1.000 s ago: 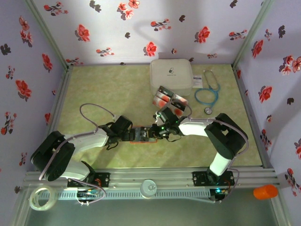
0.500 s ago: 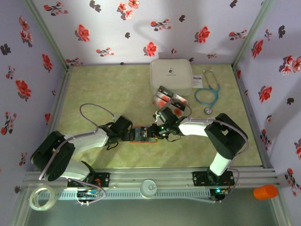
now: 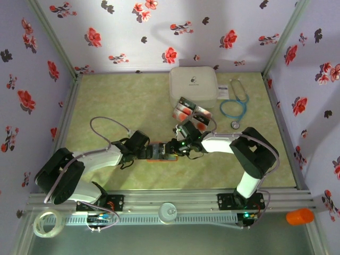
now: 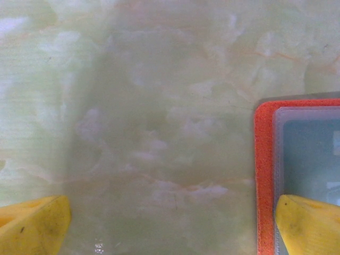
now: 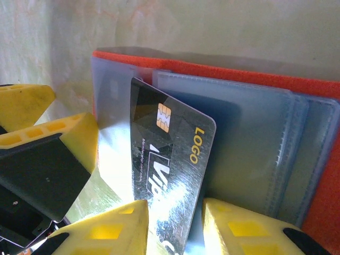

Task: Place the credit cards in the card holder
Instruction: Insert the credit card into the card slot.

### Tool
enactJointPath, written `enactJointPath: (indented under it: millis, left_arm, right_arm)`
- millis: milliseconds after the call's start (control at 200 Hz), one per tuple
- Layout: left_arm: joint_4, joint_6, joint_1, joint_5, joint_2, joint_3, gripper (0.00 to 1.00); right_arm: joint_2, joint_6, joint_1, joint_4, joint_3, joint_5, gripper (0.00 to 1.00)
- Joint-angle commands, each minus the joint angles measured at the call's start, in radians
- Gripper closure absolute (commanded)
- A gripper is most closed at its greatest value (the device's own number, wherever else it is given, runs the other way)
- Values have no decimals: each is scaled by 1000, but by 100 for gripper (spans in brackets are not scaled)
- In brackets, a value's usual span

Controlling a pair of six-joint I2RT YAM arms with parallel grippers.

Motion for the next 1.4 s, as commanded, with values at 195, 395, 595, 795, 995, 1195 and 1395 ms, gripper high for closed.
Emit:
enactJointPath:
  millis: [195,395,595,795,995,1195,1395]
  left_arm:
    - [4,-4,-6,8,41,-35,0]
    - [6,-6,-8,8,42,-36,0]
    - [8,-6,-9,8,45,-37,0]
    - [7,-3,-8,8,47,-34,0]
    - [7,-4,-8,8,48,-35,0]
    - [7,-3,-8,8,51,-33,0]
    - [9,-4,-8,9,53,-32,0]
  right_arm:
    - [25,35,-20,58,-11,-13,80]
    - [18,39,-31,67,-25,-30,96]
    - [13,31,-35,53,-26,-36,100]
    - [5,27,-35,53,-33,-35,100]
    - [17,26,-37,63,-44,-38,100]
    - [4,33,-38,77,-64,-37,100]
    - [8,33,-39,75,-59,-40,100]
